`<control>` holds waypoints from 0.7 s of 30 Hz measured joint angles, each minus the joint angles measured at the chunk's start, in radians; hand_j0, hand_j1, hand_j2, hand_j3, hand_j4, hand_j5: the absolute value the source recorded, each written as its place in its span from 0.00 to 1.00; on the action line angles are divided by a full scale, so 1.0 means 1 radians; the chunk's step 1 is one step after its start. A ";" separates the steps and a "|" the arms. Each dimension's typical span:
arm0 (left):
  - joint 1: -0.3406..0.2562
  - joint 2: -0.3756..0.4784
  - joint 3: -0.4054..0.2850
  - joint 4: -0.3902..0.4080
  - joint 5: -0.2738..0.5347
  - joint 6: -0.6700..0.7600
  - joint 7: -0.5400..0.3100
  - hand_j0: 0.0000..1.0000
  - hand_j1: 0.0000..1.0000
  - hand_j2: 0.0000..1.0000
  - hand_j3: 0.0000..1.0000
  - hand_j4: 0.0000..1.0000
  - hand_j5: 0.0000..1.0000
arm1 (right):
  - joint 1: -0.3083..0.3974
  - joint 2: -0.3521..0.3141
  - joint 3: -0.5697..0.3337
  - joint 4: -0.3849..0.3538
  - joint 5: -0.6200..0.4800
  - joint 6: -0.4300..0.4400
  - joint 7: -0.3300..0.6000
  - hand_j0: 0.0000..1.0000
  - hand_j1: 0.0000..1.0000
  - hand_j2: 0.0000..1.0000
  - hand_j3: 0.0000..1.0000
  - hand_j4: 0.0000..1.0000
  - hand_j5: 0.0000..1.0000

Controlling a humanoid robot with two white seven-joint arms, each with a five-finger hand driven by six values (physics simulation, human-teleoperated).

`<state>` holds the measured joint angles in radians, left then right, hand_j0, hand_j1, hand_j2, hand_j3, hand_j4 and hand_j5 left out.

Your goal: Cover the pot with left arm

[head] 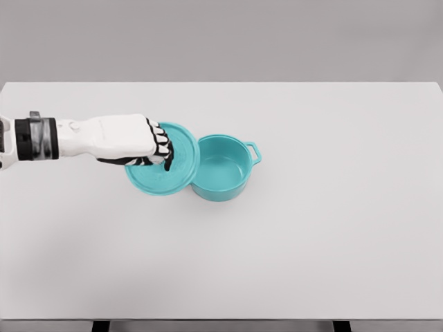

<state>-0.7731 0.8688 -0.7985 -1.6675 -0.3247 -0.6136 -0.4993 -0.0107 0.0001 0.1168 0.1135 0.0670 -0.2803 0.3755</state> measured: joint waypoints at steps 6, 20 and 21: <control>-0.020 -0.003 -0.019 0.007 -0.001 0.000 -0.003 0.51 0.51 0.51 0.51 0.51 0.51 | 0.000 0.000 0.000 0.000 0.000 0.000 0.000 1.00 1.00 1.00 1.00 1.00 1.00; -0.064 -0.052 -0.059 0.048 -0.019 0.000 -0.004 0.51 0.51 0.51 0.51 0.51 0.51 | 0.000 0.000 0.000 0.000 0.000 0.000 0.000 1.00 1.00 1.00 1.00 1.00 1.00; -0.064 -0.057 -0.061 0.051 -0.019 0.000 -0.004 0.51 0.51 0.51 0.51 0.51 0.51 | 0.000 0.000 0.000 0.000 0.000 0.000 0.000 1.00 1.00 1.00 1.00 1.00 1.00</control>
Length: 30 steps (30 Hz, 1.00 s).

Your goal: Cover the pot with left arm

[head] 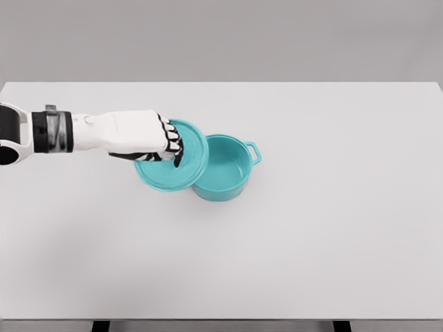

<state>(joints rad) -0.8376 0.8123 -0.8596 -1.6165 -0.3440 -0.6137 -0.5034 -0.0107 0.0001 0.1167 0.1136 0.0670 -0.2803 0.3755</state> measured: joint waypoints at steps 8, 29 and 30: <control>-0.014 -0.031 -0.013 0.020 -0.003 0.000 -0.001 0.51 0.51 0.51 0.51 0.51 0.51 | 0.000 0.000 0.000 0.000 0.000 0.000 0.000 1.00 1.00 1.00 1.00 1.00 1.00; -0.083 -0.104 -0.072 0.076 -0.014 0.000 -0.004 0.51 0.51 0.51 0.51 0.51 0.51 | 0.000 0.000 0.000 0.000 0.000 0.000 0.000 1.00 1.00 1.00 1.00 1.00 1.00; -0.084 -0.109 -0.076 0.078 -0.015 0.000 -0.005 0.51 0.51 0.51 0.51 0.51 0.51 | 0.000 0.000 0.000 0.000 0.000 0.000 0.000 1.00 1.00 1.00 1.00 1.00 1.00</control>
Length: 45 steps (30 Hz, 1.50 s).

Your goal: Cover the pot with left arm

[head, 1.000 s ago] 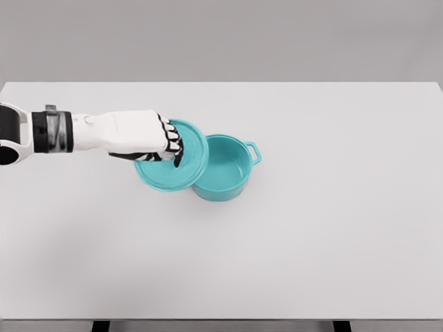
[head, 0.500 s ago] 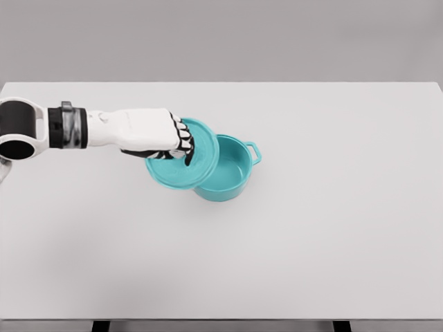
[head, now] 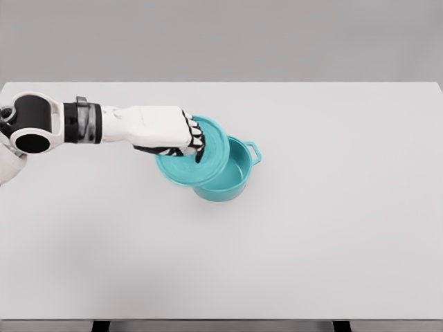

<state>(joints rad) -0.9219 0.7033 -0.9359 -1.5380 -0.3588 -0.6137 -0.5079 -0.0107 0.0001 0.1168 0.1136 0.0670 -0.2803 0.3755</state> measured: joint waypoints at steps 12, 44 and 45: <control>-0.034 -0.049 -0.050 0.038 -0.002 0.000 0.000 0.51 0.51 0.51 0.51 0.51 0.51 | 0.000 0.000 0.000 0.000 0.000 0.000 0.000 1.00 1.00 1.00 1.00 1.00 1.00; -0.078 -0.122 -0.098 0.106 -0.002 0.000 -0.002 0.52 0.52 0.52 0.52 0.52 0.52 | 0.000 0.000 0.000 0.000 0.000 0.000 0.000 1.00 1.00 1.00 1.00 1.00 1.00; -0.078 -0.122 -0.098 0.107 -0.001 0.000 -0.002 0.52 0.52 0.52 0.52 0.52 0.52 | 0.000 0.000 0.000 0.000 0.000 0.000 0.000 1.00 1.00 1.00 1.00 1.00 1.00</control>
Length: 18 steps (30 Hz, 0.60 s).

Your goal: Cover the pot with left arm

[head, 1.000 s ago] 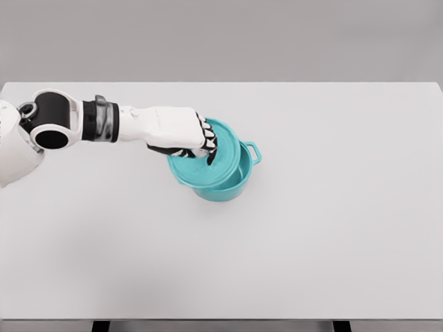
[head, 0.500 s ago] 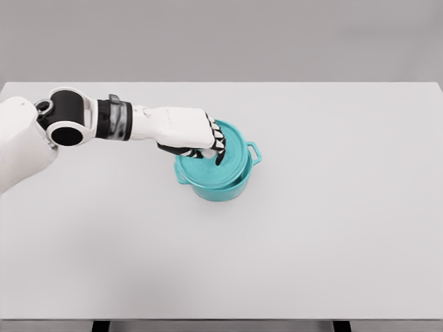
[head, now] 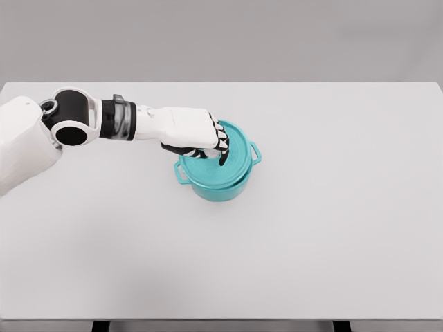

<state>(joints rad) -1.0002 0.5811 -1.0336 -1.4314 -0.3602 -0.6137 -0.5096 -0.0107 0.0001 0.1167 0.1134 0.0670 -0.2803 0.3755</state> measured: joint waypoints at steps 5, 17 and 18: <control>-0.002 0.000 0.000 0.003 0.000 0.000 0.000 0.52 0.52 0.52 0.52 0.52 0.52 | 0.000 0.000 0.000 0.000 0.000 0.000 0.000 1.00 1.00 1.00 1.00 1.00 1.00; -0.002 -0.009 0.000 0.013 -0.001 0.000 0.001 0.55 0.55 0.55 0.55 0.55 0.55 | 0.000 0.000 0.000 0.000 0.000 0.000 0.000 1.00 1.00 1.00 1.00 1.00 1.00; -0.003 -0.011 0.000 0.013 -0.001 0.000 0.001 0.55 0.55 0.55 0.55 0.55 0.55 | 0.000 0.000 0.000 0.000 0.000 0.000 0.000 1.00 1.00 1.00 1.00 1.00 1.00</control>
<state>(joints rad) -1.0032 0.5701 -1.0336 -1.4180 -0.3615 -0.6135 -0.5082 -0.0107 0.0001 0.1167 0.1134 0.0670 -0.2803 0.3755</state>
